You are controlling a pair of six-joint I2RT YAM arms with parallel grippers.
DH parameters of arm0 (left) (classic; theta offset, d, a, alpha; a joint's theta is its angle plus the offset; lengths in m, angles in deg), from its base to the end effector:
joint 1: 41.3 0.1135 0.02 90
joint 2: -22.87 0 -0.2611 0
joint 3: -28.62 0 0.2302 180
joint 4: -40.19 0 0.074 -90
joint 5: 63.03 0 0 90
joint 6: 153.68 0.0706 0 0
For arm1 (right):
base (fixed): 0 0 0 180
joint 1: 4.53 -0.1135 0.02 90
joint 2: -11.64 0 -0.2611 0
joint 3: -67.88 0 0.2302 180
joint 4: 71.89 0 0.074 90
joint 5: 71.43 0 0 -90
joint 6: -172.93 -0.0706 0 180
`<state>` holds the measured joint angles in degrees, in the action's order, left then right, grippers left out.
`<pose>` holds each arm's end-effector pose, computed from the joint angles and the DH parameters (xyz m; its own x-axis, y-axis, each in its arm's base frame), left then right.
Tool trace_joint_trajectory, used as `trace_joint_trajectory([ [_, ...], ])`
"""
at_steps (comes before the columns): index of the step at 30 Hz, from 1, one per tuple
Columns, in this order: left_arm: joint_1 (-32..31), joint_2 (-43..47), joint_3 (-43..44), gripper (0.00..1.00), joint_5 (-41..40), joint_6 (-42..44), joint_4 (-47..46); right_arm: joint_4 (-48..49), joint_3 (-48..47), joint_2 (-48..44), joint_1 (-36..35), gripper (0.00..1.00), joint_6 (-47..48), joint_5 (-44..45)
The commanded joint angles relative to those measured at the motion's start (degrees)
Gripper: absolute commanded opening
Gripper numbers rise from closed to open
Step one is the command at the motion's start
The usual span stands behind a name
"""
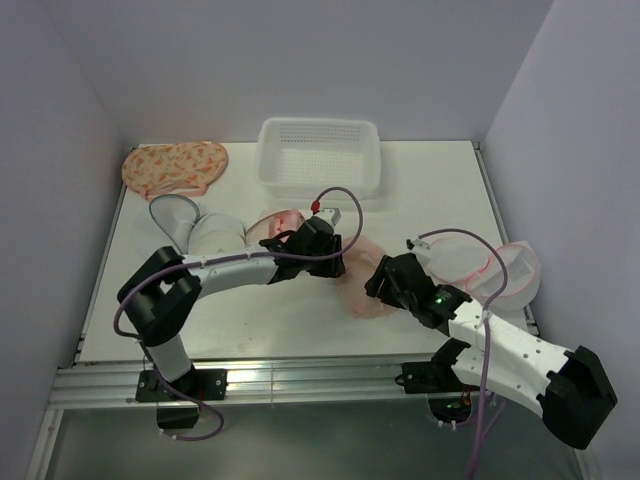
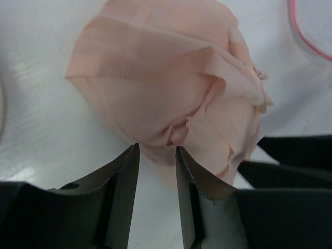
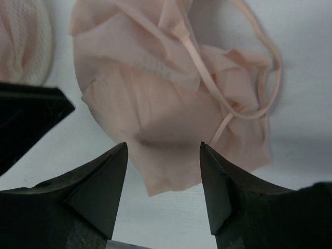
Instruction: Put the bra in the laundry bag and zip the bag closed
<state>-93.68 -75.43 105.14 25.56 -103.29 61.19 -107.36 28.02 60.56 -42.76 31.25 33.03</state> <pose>0.2319 -0.2980 0.1883 -0.8172 0.0163 -0.5761 0.3372 0.8241 -0.4551 0.1501 0.0958 0.1742 -0.7020 0.4141 -0.5794 0.1474 0.8804 0.4507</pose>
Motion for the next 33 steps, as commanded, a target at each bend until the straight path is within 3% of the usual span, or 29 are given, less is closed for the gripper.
trace_joint_trajectory([
  [1,-0.27,-3.99,4.59,0.4,-1.4,1.29,-3.52,4.88,0.23,3.45,-1.93,0.64,-2.81,1.27],
  [7,-0.27,-10.15,8.46,0.4,-6.4,1.3,-0.97,8.05,0.58,10.66,-2.1,0.5,-3.34,0.92],
  [12,1.31,-12.7,9.35,0.39,-7.82,-0.37,0.26,6.39,1.55,10.76,-1.84,0.19,-4.13,2.68],
  [15,1.93,-12.71,8.99,0.39,-7.64,-0.9,-0.09,5.07,1.29,9.08,-1.05,0.11,-3.69,3.73],
  [21,1.76,-10.51,7.06,0.39,-7.38,-2.57,-1.32,2.17,-2.22,5.05,1.32,0.0,0.16,3.74],
  [24,1.58,-10.59,7.32,0.39,-7.56,-2.84,-1.23,1.82,-4.5,3.63,0.89,0.0,2.89,2.07],
  [33,1.58,-10.77,8.64,0.38,-7.91,-4.15,-1.41,0.23,-4.88,4.25,-9.21,0.0,1.33,-1.01],
])
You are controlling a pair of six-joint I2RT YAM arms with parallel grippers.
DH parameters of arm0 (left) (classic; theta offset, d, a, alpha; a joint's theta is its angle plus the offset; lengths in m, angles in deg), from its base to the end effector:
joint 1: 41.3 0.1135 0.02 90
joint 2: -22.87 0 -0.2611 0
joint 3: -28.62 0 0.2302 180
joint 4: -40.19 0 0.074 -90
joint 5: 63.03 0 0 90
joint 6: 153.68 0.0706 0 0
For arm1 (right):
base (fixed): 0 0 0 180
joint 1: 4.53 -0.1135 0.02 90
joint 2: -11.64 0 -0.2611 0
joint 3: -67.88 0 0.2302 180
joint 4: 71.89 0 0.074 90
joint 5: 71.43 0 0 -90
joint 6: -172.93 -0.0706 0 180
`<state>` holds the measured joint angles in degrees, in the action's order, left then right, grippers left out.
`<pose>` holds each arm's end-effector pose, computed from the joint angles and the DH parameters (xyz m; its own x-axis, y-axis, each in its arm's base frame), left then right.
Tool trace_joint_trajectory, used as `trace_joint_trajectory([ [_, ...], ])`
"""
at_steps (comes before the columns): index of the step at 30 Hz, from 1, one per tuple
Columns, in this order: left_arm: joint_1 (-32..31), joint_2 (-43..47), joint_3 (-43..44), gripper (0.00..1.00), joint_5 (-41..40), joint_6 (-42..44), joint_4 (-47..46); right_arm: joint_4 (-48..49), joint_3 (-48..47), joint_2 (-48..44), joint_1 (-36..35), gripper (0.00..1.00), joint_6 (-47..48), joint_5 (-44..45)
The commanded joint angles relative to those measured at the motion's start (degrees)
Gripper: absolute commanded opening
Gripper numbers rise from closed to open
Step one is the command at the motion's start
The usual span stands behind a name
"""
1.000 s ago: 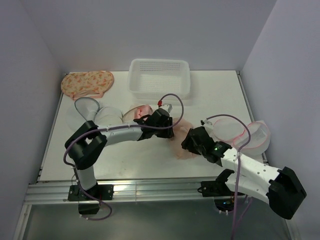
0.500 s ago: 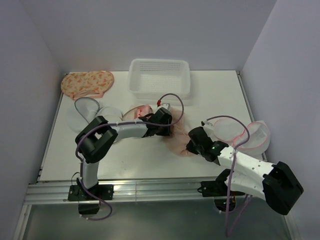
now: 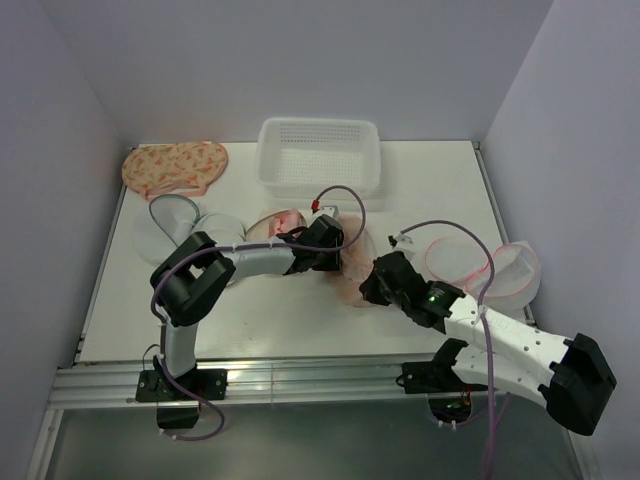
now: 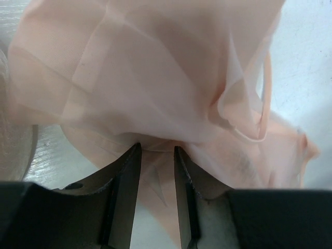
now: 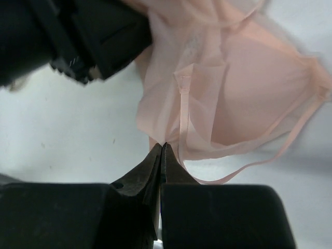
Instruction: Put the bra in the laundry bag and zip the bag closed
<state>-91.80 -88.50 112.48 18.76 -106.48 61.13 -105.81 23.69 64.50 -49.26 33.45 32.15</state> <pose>0.2716 -0.3136 0.1426 -0.8272 -0.0537 -0.5593 0.1927 0.9079 -0.3722 0.1502 0.1254 0.1904 -0.7390 0.3080 -0.5991 0.0008 0.8898 0.4564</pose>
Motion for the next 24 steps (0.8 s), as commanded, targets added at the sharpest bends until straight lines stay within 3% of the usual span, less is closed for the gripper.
trace_joint_trajectory([
  [1,-0.3,2.3,1.38,0.38,-1.11,-0.96,-1.26,-1.32,0.07,0.49,-3.51,0.0,-1.67,0.21],
  [7,-0.74,3.79,1.04,0.38,-0.76,-0.79,-0.99,-1.49,4.64,0.67,-4.49,0.0,-6.6,2.76],
  [10,-1.0,5.63,0.25,0.38,-0.67,-0.44,-0.47,-2.28,5.35,0.58,-4.49,0.06,-7.74,4.17],
  [17,-2.32,11.78,-2.04,0.38,-1.63,0.53,2.34,-2.72,6.58,-1.7,-4.4,0.37,-9.15,4.35],
  [24,-2.67,15.84,-2.75,0.29,-2.78,2.2,3.05,-7.82,5.7,-7.94,-4.4,0.57,-10.64,5.75],
])
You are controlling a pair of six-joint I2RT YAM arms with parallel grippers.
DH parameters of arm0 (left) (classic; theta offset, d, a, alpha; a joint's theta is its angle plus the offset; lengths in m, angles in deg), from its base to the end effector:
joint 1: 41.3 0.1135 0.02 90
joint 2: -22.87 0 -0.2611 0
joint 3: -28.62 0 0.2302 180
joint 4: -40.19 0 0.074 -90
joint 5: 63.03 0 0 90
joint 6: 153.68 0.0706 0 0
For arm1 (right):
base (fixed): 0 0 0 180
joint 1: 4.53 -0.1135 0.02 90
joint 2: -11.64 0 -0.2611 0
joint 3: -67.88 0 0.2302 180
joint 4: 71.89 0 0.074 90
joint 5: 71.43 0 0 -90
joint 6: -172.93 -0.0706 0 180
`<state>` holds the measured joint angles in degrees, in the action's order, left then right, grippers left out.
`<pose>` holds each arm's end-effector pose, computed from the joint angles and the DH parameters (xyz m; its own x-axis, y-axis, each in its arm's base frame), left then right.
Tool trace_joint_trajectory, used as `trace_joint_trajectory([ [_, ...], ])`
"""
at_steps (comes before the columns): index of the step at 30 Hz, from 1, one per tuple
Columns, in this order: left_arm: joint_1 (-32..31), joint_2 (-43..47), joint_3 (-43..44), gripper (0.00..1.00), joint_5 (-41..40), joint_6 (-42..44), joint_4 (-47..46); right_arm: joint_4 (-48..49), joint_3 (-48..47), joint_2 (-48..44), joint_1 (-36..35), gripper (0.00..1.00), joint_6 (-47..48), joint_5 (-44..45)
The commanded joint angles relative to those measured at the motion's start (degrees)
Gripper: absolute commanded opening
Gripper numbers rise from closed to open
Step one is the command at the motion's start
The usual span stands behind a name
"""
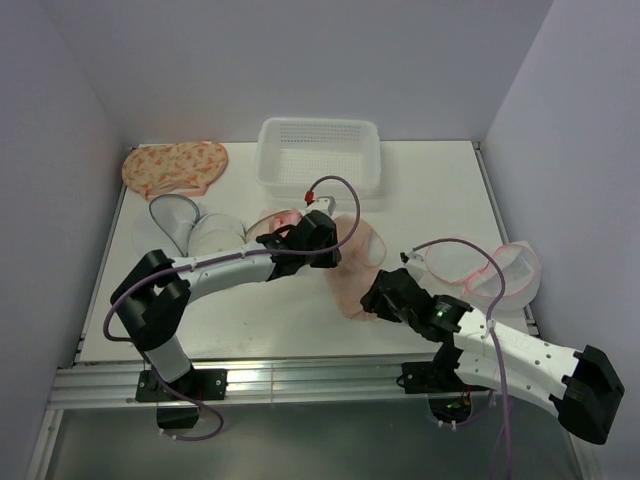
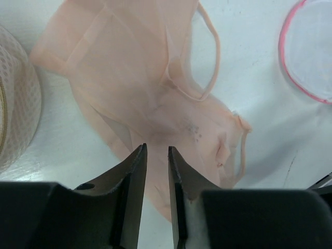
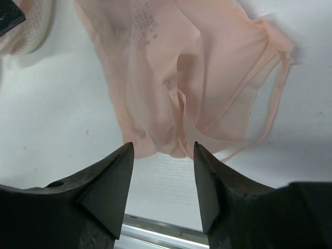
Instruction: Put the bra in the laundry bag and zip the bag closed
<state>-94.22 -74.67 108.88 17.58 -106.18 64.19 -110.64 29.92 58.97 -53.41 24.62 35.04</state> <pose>0.2395 -0.2978 0.2092 -0.7751 -0.0799 -0.6268 0.2571 0.8663 -0.4283 0.1234 0.1110 0.1625 -0.7660 0.3633 -0.5303 0.1025 0.8835 0.4571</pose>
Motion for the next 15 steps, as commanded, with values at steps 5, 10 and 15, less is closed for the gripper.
trace_joint_trajectory([
  [5,-0.33,-2.55,4.72,0.22,1.9,6.28,-3.08,-4.84,1.49,-7.6,-0.25,0.63,-6.11,2.35],
  [10,-0.34,-8.27,8.77,0.09,6.22,9.27,-6.25,-3.0,4.48,-11.03,-0.25,0.64,-9.54,-1.61],
  [15,-0.34,-13.29,9.21,0.0,8.68,10.16,-7.48,0.69,8.43,-11.03,-0.25,0.61,-12.97,-5.57],
])
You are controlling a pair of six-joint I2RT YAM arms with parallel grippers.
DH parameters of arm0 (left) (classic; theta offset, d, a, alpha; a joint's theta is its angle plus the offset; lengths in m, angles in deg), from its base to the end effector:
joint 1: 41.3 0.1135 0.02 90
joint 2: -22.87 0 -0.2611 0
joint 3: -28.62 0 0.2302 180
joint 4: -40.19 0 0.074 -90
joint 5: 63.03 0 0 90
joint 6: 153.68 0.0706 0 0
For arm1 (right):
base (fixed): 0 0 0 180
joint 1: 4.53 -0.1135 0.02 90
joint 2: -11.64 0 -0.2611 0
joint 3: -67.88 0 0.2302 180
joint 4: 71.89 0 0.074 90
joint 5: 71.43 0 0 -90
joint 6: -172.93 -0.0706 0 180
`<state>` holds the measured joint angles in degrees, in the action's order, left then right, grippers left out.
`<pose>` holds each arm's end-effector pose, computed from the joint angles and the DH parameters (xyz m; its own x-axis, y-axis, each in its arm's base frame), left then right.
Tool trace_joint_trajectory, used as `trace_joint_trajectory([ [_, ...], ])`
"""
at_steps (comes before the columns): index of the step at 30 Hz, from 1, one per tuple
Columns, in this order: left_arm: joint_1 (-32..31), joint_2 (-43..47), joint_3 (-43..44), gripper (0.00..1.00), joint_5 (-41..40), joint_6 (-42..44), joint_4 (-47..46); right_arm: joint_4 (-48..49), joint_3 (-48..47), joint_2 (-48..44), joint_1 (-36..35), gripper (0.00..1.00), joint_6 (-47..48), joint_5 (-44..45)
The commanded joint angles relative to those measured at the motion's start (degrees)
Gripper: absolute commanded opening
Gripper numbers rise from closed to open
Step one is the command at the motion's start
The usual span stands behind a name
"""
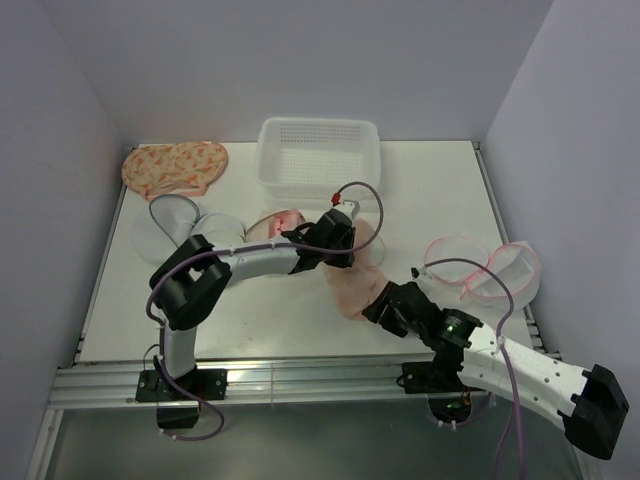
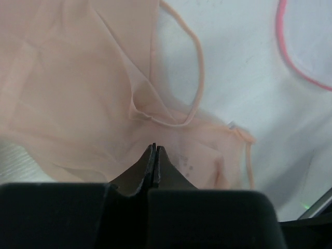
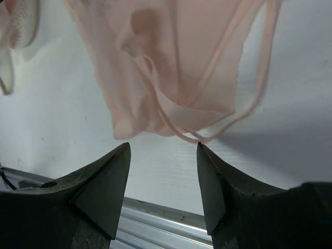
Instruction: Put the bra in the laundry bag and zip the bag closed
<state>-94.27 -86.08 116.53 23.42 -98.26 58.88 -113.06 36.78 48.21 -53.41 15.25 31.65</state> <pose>0.2629 -0.3412 0.1855 -0.7529 0.0574 -0.6557 0.4139 0.8158 -0.4039 0.1024 0.0931 0.1433 -0.7659 0.4929 -0.4130 0.2024 0.7944 0.5727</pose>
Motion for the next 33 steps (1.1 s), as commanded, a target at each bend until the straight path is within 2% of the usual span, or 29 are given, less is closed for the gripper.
trace_joint_trajectory([
  [1,-0.29,-2.15,1.04,0.0,2.94,2.16,-2.78,3.65,2.1,-0.28,-0.25,0.61,-4.03,-3.49],
  [7,-0.29,-3.82,-2.3,0.0,2.93,1.81,-4.7,5.67,6.49,-2.03,-0.25,0.59,-8.16,-3.94],
  [12,-0.29,-5.49,-3.89,0.0,3.02,1.19,-5.24,8.22,10.1,-2.48,-0.25,0.52,-11.68,-2.01],
  [18,-0.29,-5.84,-5.29,0.0,2.76,0.66,-5.42,9.63,10.01,-0.2,-0.25,0.36,-12.04,4.48],
  [22,-0.29,-6.1,-5.82,0.0,1.97,0.4,-5.16,6.91,7.82,-0.1,-0.25,0.15,-10.37,8.44],
  [25,-0.29,-6.36,-6.44,0.0,1.79,0.14,-5.24,3.14,5.45,-2.38,-0.33,0.05,-9.05,10.81],
  [27,-0.38,-6.45,-6.96,0.0,1.79,0.05,-5.51,-0.38,3.25,-4.48,-0.25,0.0,-8.35,12.22],
  [33,-1.08,-6.89,-7.84,0.0,1.79,-1.01,-6.3,-6.98,-2.81,-8.54,-0.25,0.0,-5.18,15.22],
])
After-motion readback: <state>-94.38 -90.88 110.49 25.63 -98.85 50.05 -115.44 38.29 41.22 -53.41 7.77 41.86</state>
